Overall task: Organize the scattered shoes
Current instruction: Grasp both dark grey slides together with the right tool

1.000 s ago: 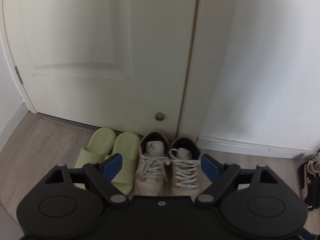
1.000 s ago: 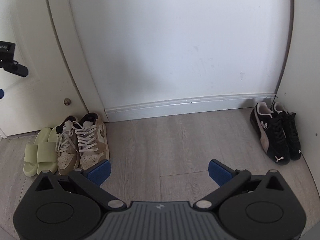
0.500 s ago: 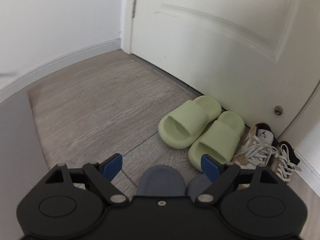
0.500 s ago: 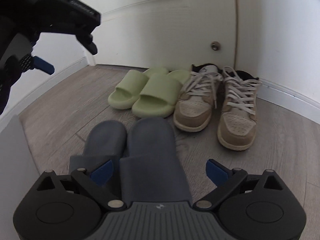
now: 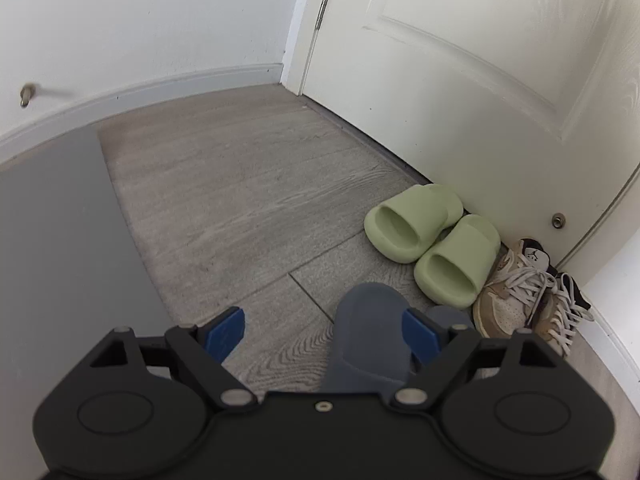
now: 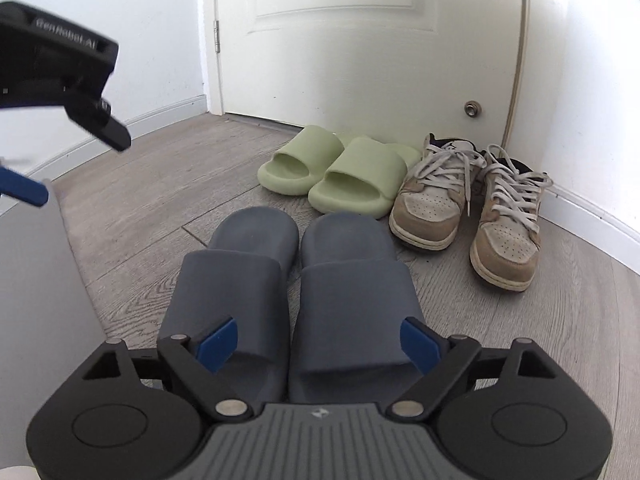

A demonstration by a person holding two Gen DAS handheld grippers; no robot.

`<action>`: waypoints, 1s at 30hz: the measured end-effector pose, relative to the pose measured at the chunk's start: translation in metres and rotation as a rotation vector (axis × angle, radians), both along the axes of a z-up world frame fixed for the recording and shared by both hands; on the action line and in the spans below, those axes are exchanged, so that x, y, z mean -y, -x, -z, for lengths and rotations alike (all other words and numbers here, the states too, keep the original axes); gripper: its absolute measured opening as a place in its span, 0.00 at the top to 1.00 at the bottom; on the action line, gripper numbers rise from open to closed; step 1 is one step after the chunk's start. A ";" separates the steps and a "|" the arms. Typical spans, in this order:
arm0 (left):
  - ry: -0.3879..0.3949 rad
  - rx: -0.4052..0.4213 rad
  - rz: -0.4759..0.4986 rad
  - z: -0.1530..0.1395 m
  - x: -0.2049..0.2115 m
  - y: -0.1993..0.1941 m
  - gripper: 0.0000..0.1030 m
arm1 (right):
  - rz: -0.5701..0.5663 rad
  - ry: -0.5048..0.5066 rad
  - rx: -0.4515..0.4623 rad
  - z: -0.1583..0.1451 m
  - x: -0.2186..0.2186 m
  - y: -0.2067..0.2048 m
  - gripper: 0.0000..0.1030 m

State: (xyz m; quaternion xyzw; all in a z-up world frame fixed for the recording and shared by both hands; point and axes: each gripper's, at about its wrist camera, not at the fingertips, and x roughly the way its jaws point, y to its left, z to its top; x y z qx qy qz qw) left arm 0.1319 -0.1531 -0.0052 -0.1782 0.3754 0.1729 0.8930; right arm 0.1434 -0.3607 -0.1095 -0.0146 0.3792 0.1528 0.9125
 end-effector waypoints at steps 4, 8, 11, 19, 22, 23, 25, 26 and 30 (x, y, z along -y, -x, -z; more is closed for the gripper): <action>0.017 -0.008 0.026 0.009 -0.004 -0.005 0.16 | -0.005 0.003 -0.029 0.001 -0.004 -0.014 0.14; 0.031 -0.022 0.032 0.017 -0.009 -0.008 0.16 | -0.044 0.037 -0.102 0.013 -0.003 -0.007 0.14; 0.051 -0.019 0.022 0.022 -0.013 -0.007 0.16 | -0.080 0.071 -0.168 0.024 -0.001 0.004 0.14; 0.074 -0.010 -0.004 0.027 -0.017 0.000 0.16 | -0.066 0.054 -0.172 0.047 -0.010 -0.003 0.29; 0.094 -0.012 0.001 0.028 -0.017 0.000 0.16 | -0.076 0.007 -0.111 0.055 -0.006 -0.003 0.29; 0.083 -0.014 0.008 0.027 -0.015 0.000 0.16 | -0.099 0.015 -0.086 0.058 -0.009 -0.003 0.27; 0.054 -0.010 0.023 0.024 -0.011 -0.001 0.16 | -0.097 0.006 -0.051 0.062 -0.012 -0.003 0.26; 0.045 -0.006 0.030 0.022 -0.010 -0.001 0.16 | -0.088 -0.013 -0.038 0.063 -0.012 -0.003 0.26; 0.059 -0.002 0.056 0.021 -0.007 -0.007 0.16 | -0.063 0.005 0.032 0.069 -0.018 0.002 0.23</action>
